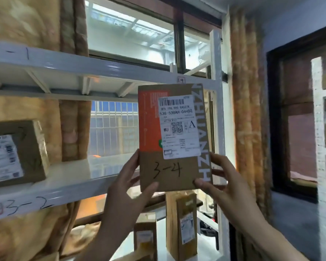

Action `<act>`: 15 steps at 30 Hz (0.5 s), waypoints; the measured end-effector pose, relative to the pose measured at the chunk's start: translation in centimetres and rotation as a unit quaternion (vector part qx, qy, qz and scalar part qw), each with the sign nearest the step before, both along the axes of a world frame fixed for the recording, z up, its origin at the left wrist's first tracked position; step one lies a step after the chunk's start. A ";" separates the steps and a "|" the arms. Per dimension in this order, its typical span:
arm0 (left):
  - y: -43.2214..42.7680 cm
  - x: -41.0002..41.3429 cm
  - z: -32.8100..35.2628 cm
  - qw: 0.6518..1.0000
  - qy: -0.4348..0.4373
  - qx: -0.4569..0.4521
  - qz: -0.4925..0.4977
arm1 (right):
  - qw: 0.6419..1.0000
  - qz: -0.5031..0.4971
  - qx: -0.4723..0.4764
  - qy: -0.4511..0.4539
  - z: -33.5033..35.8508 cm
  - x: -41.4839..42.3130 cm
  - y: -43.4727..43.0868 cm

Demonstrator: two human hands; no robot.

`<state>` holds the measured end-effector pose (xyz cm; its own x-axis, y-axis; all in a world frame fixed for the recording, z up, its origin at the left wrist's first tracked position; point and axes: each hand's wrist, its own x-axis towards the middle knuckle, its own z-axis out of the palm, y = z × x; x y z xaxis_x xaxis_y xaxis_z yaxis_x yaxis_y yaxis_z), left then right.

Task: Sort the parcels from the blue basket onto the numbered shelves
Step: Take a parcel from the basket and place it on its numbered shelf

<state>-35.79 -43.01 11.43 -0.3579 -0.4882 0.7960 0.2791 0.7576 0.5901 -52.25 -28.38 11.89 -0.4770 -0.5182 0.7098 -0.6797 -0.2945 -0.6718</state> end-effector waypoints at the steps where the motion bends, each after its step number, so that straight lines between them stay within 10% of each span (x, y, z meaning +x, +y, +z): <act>1: -1.1 -0.6 0.7 1.000 0.005 -0.002 0.002 | 1.000 -0.002 0.000 0.007 0.7 -0.6 -0.8; 15: -10.9 -12.5 4.4 0.960 -0.099 -0.207 0.161 | 0.985 -0.071 -0.005 0.157 3.5 -10.1 -13.7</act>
<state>-48.32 -53.92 15.79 -0.4060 -0.2552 0.8775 -0.0955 0.9668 0.2370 -62.33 -42.07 15.36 -0.3005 -0.4547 0.8384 -0.8883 -0.1867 -0.4197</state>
